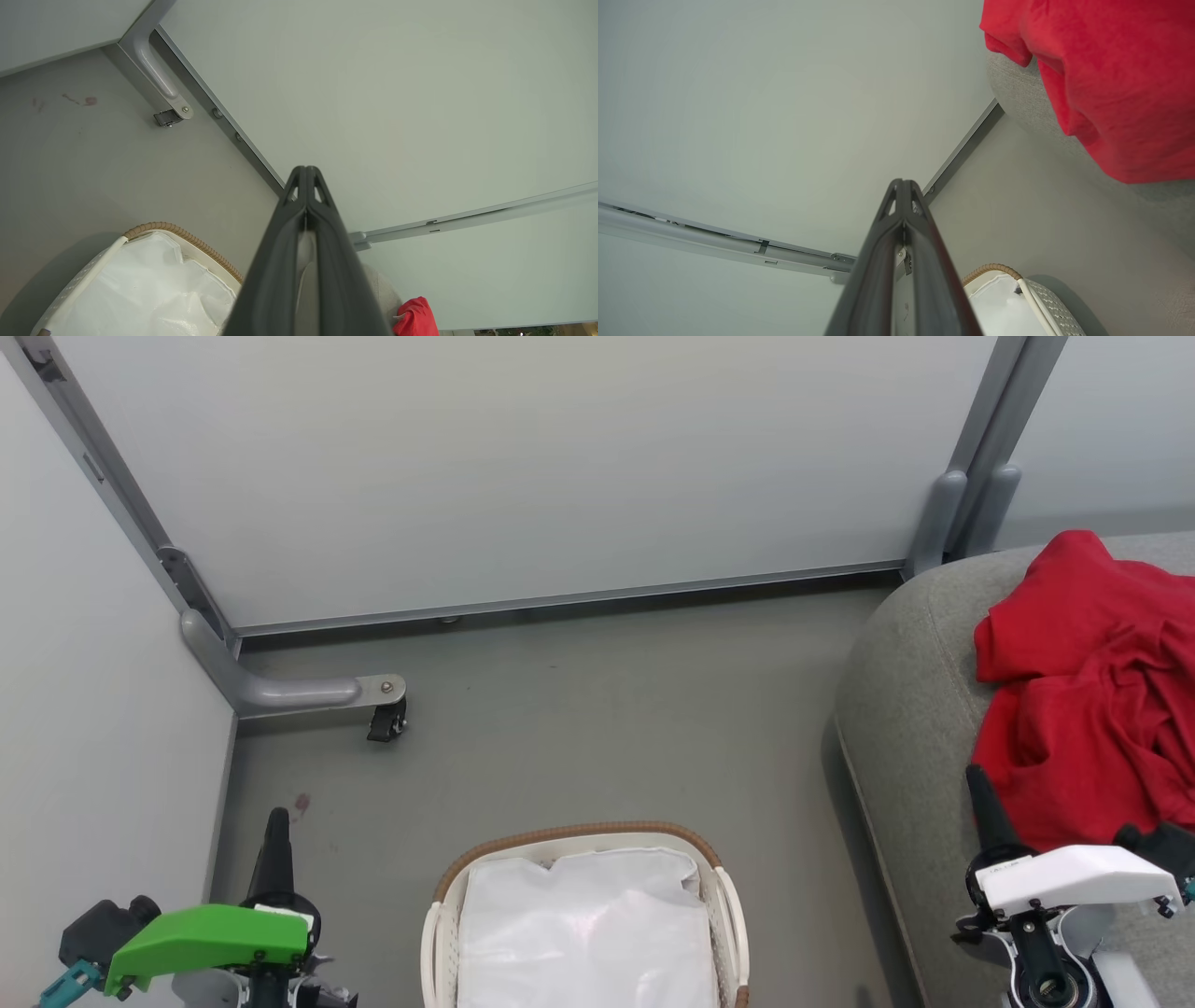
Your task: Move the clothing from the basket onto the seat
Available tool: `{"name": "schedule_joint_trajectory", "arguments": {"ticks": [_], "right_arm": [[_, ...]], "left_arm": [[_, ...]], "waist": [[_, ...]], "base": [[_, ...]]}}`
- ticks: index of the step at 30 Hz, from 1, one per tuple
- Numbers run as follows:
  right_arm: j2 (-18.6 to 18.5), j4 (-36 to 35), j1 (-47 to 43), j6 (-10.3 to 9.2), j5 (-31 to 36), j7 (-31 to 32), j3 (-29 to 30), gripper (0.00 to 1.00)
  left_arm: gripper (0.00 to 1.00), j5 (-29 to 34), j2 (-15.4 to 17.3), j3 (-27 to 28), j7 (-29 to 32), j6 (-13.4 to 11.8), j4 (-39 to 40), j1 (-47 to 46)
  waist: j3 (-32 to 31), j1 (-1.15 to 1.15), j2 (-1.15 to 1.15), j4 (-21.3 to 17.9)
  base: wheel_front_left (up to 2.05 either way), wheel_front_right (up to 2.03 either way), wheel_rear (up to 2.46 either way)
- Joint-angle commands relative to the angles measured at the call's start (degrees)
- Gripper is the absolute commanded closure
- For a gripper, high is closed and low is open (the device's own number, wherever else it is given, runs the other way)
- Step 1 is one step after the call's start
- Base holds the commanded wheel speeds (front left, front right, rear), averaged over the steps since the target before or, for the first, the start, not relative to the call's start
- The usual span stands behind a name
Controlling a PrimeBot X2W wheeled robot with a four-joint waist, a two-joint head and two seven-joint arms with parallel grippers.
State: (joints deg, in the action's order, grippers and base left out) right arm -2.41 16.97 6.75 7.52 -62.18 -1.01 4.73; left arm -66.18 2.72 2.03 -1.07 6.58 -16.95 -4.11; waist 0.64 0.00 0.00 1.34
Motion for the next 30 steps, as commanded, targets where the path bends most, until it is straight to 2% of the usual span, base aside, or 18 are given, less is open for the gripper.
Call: {"name": "schedule_joint_trajectory", "arguments": {"ticks": [1,30], "right_arm": [[-0.40,-0.87,-0.01,-0.03,-1.70,0.40,0.26,1.00],[-0.52,-2.13,-0.41,-0.04,-17.72,4.56,1.20,1.00]], "left_arm": [[1.00,-1.56,0.19,0.52,0.44,0.33,0.79,-1.38],[1.00,-15.45,0.23,2.85,4.55,0.71,2.02,-2.17]], "waist": [[-0.01,0.00,0.00,-0.03],[-0.23,0.00,0.00,-0.68]], "base": [[0.00,0.00,0.00],[0.00,0.00,0.00]]}}
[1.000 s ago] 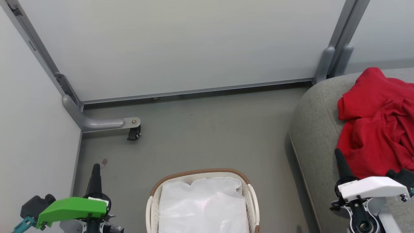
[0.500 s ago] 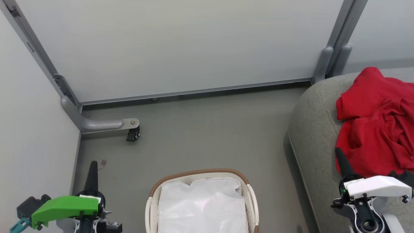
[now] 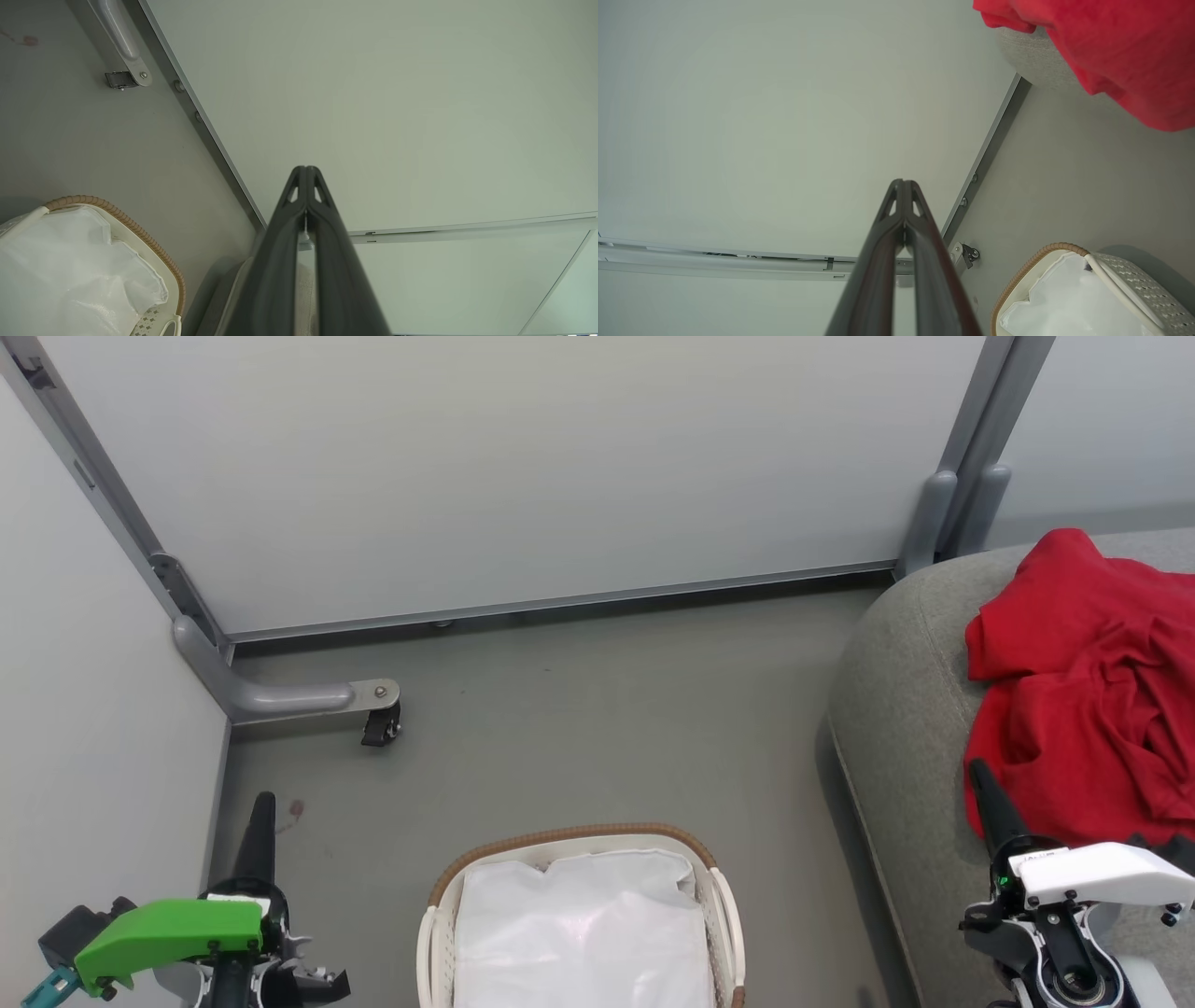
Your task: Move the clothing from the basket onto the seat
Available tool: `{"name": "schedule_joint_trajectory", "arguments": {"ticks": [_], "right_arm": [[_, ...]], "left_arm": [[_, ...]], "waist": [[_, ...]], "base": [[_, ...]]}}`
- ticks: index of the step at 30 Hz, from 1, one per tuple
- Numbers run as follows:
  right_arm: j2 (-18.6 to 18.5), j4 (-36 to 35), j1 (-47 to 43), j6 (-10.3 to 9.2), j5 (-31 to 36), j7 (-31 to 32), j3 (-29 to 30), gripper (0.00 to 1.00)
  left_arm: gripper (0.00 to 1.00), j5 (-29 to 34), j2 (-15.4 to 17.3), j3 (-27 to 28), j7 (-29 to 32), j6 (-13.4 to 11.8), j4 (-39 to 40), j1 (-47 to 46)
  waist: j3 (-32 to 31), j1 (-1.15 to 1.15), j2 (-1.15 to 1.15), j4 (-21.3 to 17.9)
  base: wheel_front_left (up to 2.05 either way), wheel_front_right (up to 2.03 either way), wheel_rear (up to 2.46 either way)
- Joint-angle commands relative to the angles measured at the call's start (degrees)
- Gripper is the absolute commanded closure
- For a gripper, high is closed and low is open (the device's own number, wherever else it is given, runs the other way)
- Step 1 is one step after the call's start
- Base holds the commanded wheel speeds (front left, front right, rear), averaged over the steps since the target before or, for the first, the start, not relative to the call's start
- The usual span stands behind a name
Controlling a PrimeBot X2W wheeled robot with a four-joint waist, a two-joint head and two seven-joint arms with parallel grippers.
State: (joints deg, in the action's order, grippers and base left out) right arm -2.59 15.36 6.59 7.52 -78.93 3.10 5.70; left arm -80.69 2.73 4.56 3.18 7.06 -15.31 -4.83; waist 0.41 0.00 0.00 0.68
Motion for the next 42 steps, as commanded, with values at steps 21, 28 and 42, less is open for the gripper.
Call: {"name": "schedule_joint_trajectory", "arguments": {"ticks": [21,28,42], "right_arm": [[-0.43,-1.21,-0.52,-0.05,-9.95,2.67,0.74,1.00],[-0.45,-1.42,-0.62,-0.05,-12.77,3.45,0.90,1.00],[-0.45,-1.48,-0.66,-0.05,-13.56,3.65,0.94,1.00]], "left_arm": [[1.00,-8.61,0.26,1.66,2.62,0.48,1.15,-1.68],[1.00,-11.19,0.27,2.04,3.35,0.57,1.32,-1.77],[1.00,-11.79,0.26,2.12,3.57,0.60,1.33,-1.69]], "waist": [[-0.16,0.00,0.00,-0.46],[-0.21,0.00,0.00,-0.61],[-0.23,0.00,0.00,-0.68]], "base": [[0.00,0.00,0.00],[0.00,0.00,0.00],[0.00,0.00,0.00]]}}
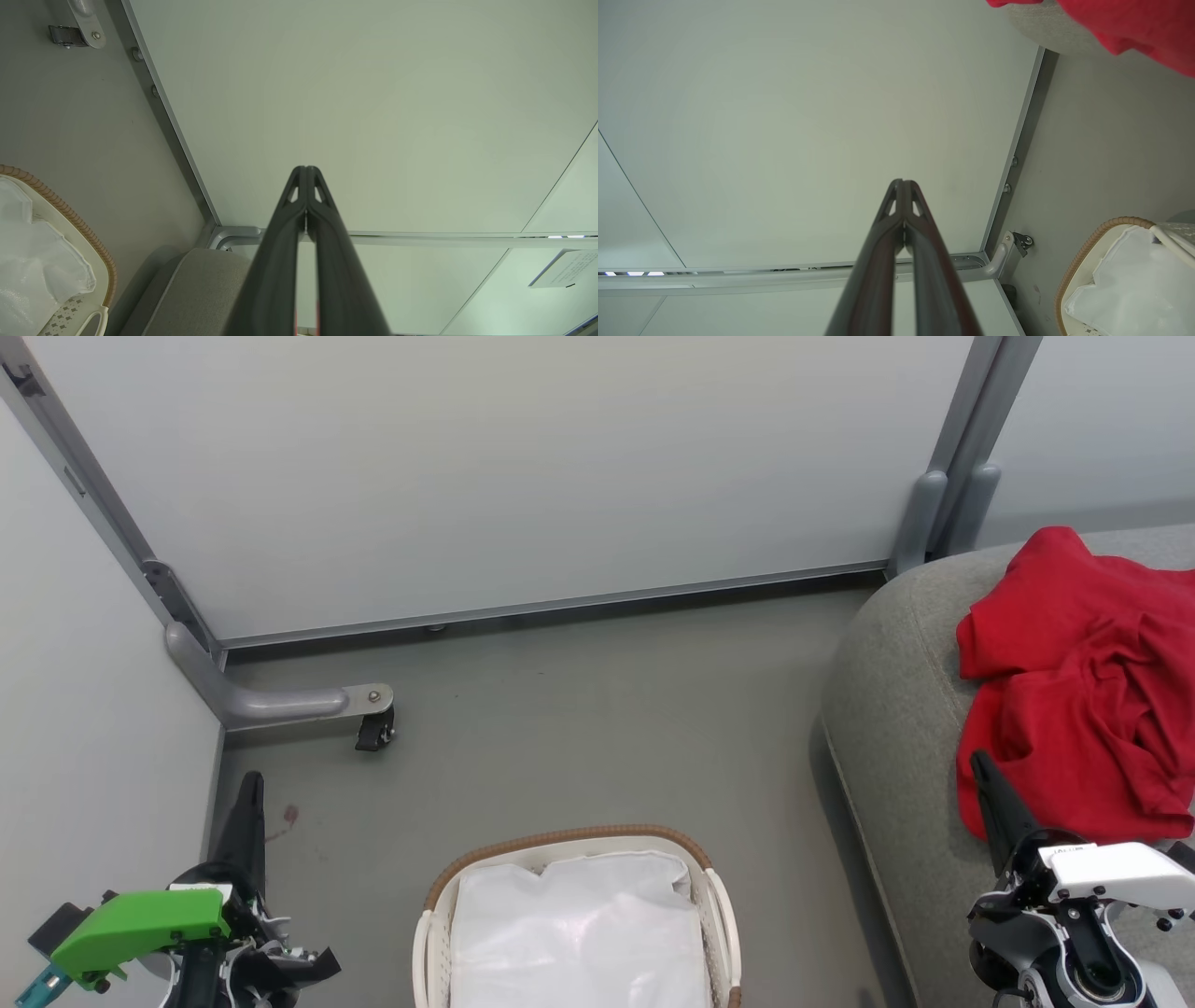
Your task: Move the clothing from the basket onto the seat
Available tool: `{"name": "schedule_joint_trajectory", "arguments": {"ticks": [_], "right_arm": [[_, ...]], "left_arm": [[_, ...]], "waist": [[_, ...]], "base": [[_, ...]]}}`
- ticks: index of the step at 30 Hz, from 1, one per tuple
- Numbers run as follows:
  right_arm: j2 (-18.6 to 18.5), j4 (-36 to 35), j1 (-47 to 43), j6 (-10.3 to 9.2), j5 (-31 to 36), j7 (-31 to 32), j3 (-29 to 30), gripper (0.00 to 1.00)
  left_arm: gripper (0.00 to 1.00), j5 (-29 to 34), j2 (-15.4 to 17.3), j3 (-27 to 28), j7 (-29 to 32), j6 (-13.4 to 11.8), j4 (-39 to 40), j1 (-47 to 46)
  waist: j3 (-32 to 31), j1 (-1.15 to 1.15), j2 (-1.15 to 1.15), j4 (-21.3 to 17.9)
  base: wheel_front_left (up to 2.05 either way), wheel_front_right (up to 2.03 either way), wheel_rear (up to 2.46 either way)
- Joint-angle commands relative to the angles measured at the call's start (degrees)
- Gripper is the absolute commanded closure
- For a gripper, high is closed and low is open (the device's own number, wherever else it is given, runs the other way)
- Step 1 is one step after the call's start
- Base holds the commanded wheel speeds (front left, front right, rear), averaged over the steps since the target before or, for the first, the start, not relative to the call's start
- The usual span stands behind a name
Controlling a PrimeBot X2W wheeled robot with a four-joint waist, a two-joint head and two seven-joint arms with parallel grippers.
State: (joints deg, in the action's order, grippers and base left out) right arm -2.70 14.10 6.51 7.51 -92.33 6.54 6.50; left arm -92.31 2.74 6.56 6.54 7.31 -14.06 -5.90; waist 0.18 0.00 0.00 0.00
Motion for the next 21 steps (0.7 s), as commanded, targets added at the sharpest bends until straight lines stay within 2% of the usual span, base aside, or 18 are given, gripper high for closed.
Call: {"name": "schedule_joint_trajectory", "arguments": {"ticks": [1,21], "right_arm": [[-0.34,-0.22,-0.58,-0.04,-0.17,0.20,0.14,1.00],[-0.34,-0.21,-0.58,-0.03,-0.17,0.19,0.14,1.00]], "left_arm": [[1.00,-0.17,0.25,0.12,0.21,0.35,0.08,-0.61],[1.00,-0.18,0.25,0.11,0.20,0.35,0.09,-0.61]], "waist": [[0.00,0.00,0.00,0.00],[0.00,0.00,0.00,0.00]], "base": [[0.00,0.00,0.00],[0.00,0.00,0.00]]}}
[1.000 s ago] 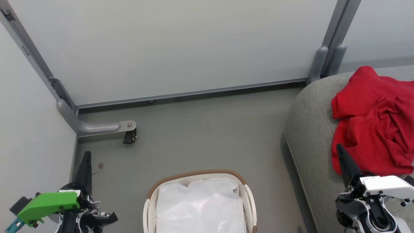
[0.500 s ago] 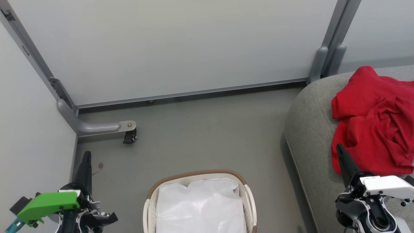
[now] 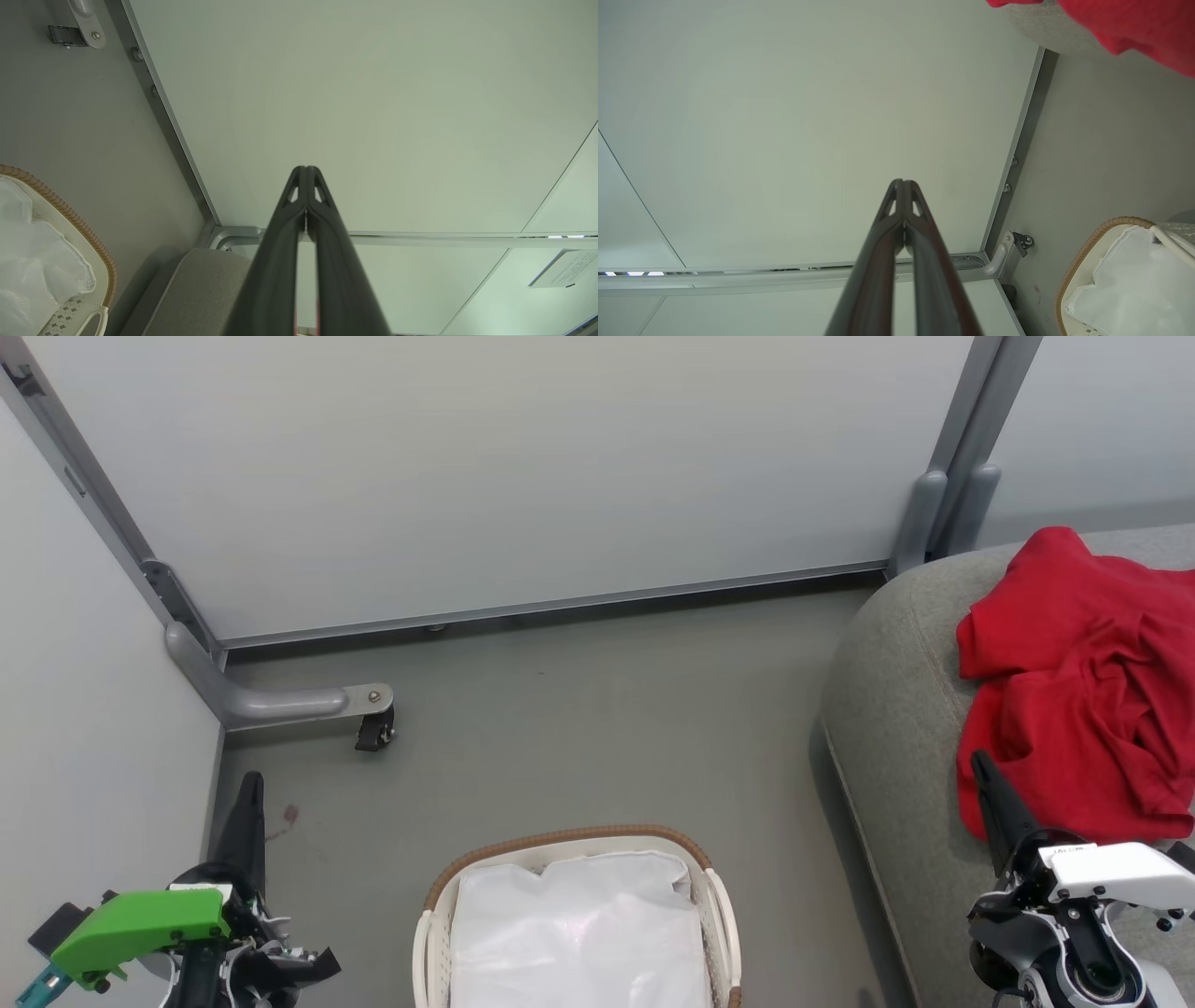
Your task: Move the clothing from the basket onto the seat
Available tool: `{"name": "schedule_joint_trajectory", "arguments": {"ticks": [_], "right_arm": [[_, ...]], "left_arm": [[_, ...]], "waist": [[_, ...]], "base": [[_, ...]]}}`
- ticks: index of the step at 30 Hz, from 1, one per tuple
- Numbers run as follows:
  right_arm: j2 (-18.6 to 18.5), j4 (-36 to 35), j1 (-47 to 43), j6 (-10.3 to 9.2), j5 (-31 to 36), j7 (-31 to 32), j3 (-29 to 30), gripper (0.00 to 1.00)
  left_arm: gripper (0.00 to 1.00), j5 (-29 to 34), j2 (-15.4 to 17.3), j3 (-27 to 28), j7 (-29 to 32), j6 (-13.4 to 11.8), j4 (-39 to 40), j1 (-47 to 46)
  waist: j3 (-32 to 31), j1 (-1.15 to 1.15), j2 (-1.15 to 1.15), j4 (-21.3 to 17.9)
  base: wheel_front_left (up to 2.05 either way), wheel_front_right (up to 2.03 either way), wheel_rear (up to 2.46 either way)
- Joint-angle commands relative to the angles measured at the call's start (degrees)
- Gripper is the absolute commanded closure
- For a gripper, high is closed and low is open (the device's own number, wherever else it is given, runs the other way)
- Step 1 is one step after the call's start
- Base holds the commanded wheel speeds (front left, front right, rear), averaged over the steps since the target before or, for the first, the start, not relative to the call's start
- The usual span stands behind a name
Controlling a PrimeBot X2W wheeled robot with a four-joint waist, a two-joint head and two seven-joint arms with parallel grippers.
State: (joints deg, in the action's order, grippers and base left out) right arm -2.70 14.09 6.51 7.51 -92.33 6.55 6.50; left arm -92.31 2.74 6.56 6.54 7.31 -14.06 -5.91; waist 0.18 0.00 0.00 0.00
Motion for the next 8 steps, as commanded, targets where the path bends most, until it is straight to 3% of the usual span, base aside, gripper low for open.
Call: {"name": "schedule_joint_trajectory", "arguments": {"ticks": [1,8], "right_arm": [[-0.34,-0.20,-0.58,-0.04,-0.17,0.18,0.13,1.00],[-0.34,-0.20,-0.58,-0.03,-0.17,0.19,0.13,1.00]], "left_arm": [[1.00,-0.18,0.25,0.11,0.20,0.35,0.09,-0.60],[1.00,-0.18,0.25,0.11,0.20,0.35,0.09,-0.60]], "waist": [[0.00,0.00,0.00,0.00],[0.00,0.00,0.00,0.00]], "base": [[0.00,0.00,0.00],[0.00,0.00,0.00]]}}
